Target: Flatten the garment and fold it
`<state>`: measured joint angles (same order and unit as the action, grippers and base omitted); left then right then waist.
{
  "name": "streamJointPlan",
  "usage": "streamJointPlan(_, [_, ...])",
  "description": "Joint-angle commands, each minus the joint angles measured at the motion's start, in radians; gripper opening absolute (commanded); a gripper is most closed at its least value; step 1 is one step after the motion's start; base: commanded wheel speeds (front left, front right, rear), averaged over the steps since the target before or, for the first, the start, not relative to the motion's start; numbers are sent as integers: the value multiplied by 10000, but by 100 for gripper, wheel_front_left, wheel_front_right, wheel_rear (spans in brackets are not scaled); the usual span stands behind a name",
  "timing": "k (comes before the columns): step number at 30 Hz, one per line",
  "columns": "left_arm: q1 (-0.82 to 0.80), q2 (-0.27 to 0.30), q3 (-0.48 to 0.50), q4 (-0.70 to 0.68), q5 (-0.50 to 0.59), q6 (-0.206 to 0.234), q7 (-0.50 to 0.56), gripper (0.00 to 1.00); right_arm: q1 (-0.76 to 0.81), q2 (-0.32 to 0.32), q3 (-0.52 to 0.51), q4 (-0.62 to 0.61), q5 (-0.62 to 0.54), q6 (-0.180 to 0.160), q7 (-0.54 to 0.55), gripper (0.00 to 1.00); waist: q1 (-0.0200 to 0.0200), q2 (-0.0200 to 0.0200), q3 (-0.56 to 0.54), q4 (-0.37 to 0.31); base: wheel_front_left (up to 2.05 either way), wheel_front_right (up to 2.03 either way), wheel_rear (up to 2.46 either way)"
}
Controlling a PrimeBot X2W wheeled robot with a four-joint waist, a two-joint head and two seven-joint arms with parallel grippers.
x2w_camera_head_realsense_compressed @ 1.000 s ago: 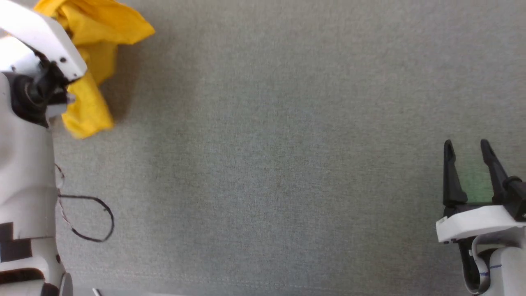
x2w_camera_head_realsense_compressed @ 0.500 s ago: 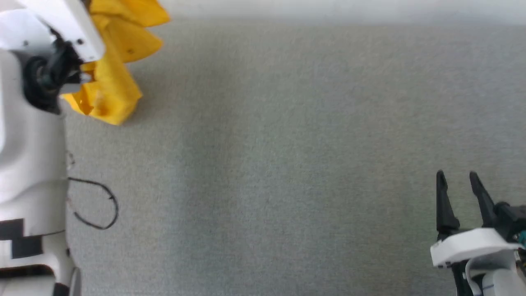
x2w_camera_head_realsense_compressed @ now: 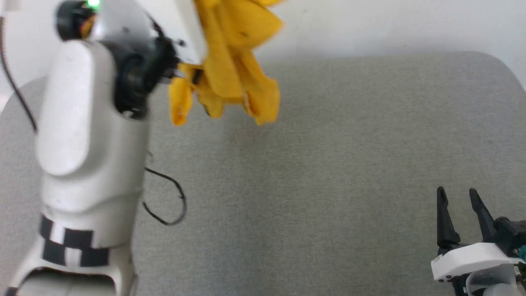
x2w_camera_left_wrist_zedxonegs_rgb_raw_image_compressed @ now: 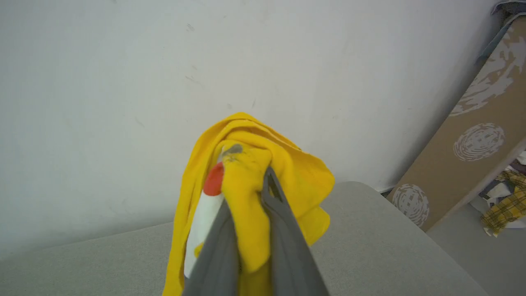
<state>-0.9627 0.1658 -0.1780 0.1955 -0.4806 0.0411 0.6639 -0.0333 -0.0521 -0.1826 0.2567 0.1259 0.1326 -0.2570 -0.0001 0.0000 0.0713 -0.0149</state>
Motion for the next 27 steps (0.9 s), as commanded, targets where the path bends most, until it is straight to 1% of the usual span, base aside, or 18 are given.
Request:
streamJointPlan(1, [344,-268,-234,-355,-101,-63,53,0,122,19,49,-65,115,-19,-45,100,1,0,-194,-232,0,0,0])
streamJointPlan(8, [1201,-831,-946,-1065,-323,-1,-190,0,180,19,72,-112,237,-19,-46,100,1,0,-104,-299,0,0,0])
streamJointPlan(9, [1546,-925,-1278,-1132,-329,3,-323,0,186,19,82,-108,276,-19,-46,100,1,0,-46,-301,0,0,0])
streamJointPlan(13, [2304,-1053,-1737,-917,-373,172,-989,0,140,19,144,-85,327,-19,-46,100,1,0,71,-339,0,0,0])
streamJointPlan(18, [3244,-1124,-2237,14,-343,489,-2221,0,47,19,279,-66,370,-19,-47,100,1,0,252,-467,0,0,0])
streamJointPlan(19, [3244,-1124,-2237,14,-343,489,-2221,0,47,19,279,-66,370,-19,-47,100,1,0,252,-467,0,0,0])
streamJointPlan(22, [3678,-1139,-2559,908,-366,646,-2635,0,-2,19,335,-29,334,-19,-47,100,1,0,342,-582,0,0,0])
streamJointPlan(27, [4030,-1147,-3053,2459,-237,858,-2853,0,-45,19,348,20,309,-19,-47,100,1,0,472,-729,0,0,0])
